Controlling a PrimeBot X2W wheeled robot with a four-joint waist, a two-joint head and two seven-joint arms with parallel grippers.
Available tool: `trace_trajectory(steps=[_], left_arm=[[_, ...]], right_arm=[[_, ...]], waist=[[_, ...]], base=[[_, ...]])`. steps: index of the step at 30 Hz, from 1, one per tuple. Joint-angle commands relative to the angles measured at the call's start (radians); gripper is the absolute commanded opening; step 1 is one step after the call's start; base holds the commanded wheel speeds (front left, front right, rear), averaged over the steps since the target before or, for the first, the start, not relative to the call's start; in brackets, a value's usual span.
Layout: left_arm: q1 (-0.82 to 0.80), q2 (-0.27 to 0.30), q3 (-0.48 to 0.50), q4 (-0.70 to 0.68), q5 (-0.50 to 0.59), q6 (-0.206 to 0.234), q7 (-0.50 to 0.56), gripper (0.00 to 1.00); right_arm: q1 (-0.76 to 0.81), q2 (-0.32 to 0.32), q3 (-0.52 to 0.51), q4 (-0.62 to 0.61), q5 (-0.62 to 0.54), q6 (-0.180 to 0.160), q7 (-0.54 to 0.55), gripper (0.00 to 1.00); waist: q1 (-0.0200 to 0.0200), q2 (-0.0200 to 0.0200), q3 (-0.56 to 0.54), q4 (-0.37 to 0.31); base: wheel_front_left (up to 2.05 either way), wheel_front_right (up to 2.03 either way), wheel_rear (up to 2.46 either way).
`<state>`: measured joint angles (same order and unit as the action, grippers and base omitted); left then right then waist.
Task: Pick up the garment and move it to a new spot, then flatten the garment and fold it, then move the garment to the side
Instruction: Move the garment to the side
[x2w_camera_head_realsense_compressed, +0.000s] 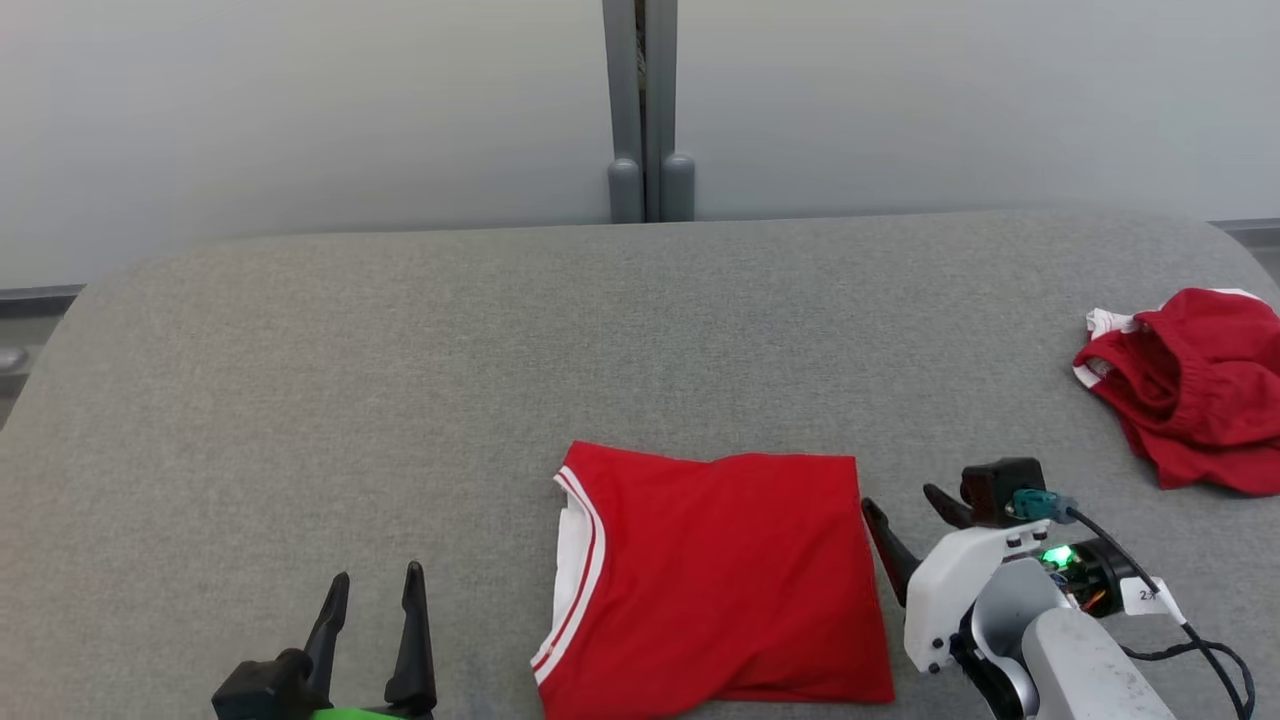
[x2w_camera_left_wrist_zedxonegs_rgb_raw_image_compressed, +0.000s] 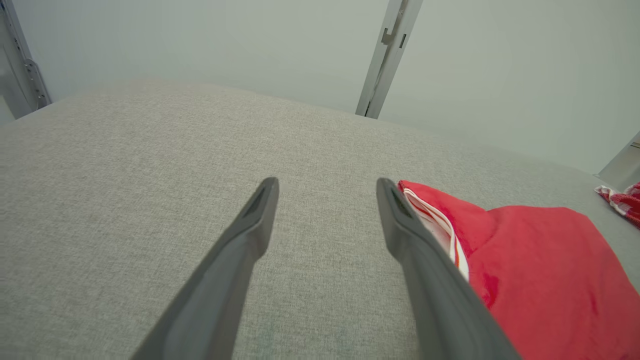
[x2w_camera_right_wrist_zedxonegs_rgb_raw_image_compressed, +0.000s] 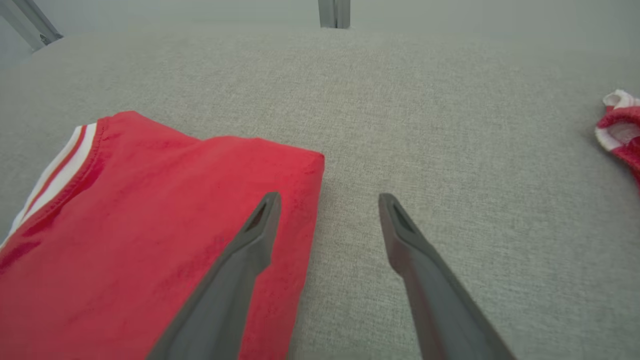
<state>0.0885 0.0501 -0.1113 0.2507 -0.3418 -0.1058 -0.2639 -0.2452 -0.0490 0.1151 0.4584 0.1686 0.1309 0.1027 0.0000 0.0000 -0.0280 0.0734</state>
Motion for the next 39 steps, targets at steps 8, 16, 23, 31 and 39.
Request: trace_trajectory(steps=[8,16,23,31,39], left_arm=[[-0.029,0.001,-0.004,-0.005,-0.011,0.01,0.0,1.0],[-0.044,0.001,-0.005,-0.007,-0.016,0.012,0.0,1.0],[-0.061,0.001,-0.022,-0.01,-0.017,0.011,0.0,1.0],[-0.087,0.001,-0.048,-0.043,-0.022,0.011,0.0,1.0],[-0.148,0.002,-0.051,-0.077,0.019,0.001,0.0,1.0]], right_arm=[[-0.008,-0.004,0.045,0.106,0.023,-0.001,0.126,1.0],[-0.042,-0.003,0.072,0.164,0.051,-0.001,0.154,1.0],[-0.099,-0.004,0.087,0.166,0.059,-0.001,0.115,0.0],[-0.179,-0.006,0.027,0.133,-0.019,-0.001,0.095,0.0],[-0.244,-0.042,-0.044,0.072,-0.075,-0.001,0.109,0.0]], waist=[[0.0,0.0,0.043,0.072],[0.0,0.0,0.074,0.086],[0.0,0.0,0.094,0.059],[0.0,0.0,0.136,-0.069],[0.0,0.0,0.222,-0.277]], base=[[0.0,0.0,0.0],[0.0,0.0,0.0],[0.0,0.0,0.0],[0.0,0.0,0.0],[0.0,0.0,0.0]])
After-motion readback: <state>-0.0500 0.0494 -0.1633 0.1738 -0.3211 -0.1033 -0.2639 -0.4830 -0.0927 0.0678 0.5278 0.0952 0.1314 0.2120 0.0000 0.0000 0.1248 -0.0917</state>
